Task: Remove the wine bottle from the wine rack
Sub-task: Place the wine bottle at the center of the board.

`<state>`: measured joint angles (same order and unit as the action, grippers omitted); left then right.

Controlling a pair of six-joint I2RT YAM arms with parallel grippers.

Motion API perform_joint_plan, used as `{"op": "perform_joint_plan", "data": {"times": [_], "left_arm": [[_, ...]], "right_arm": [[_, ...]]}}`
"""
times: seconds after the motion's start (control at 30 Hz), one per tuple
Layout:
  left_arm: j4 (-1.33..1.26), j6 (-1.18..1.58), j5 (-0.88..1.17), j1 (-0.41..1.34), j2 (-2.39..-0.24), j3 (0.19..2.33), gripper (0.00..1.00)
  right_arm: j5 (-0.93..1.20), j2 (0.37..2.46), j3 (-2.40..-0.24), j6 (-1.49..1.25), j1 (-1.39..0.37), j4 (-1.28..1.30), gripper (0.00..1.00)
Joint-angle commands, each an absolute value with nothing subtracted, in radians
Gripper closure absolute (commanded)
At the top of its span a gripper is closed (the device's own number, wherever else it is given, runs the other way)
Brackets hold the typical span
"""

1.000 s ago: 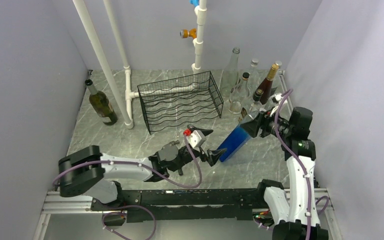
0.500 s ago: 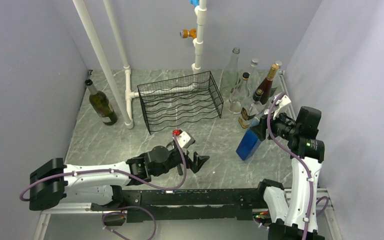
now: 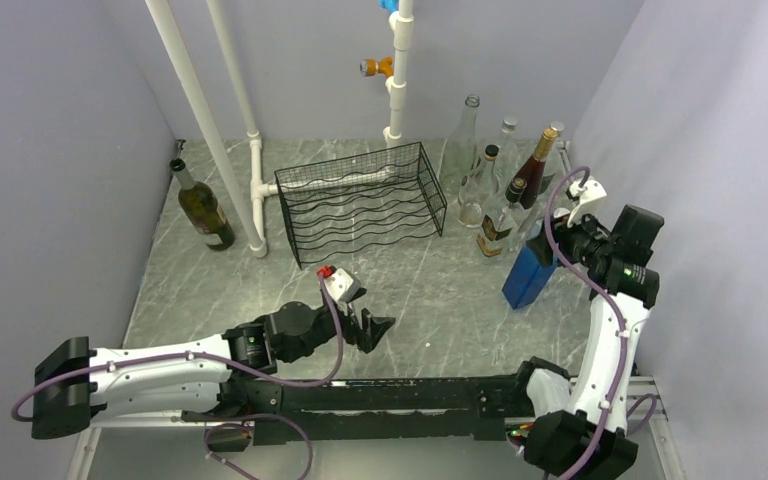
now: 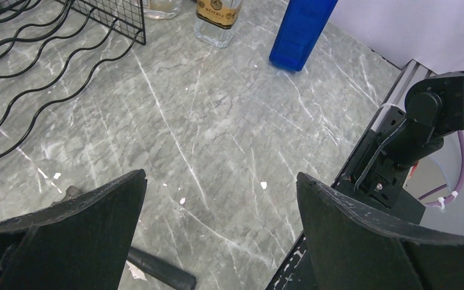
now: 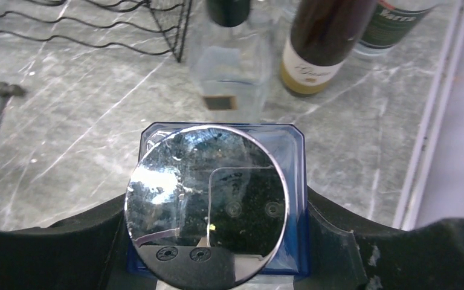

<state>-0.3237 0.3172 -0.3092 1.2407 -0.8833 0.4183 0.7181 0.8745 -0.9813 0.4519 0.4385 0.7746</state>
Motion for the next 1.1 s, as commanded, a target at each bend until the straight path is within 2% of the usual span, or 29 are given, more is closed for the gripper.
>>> {"op": "perform_joint_plan", "data": {"times": [0.0,0.57,0.93,1.07], "left_arm": [[-0.317,0.339,-0.346,1.246,-0.826,0.396,0.00],[-0.329,0.339,-0.344,1.246,-0.782,0.365,0.00],[-0.334,0.345,-0.339,1.246,-0.788,0.367,0.00],[-0.332,0.347,-0.336,1.246,-0.790,0.370,0.01]], "right_arm": [[0.773,0.902,-1.085,0.470,0.494,0.521,1.00],[0.870,1.101,-1.113,0.307,0.534,0.226,1.00],[0.889,1.163,-1.095,0.374,0.534,0.240,0.89],[0.894,1.173,-1.090,0.412,0.535,0.270,0.80]]}}
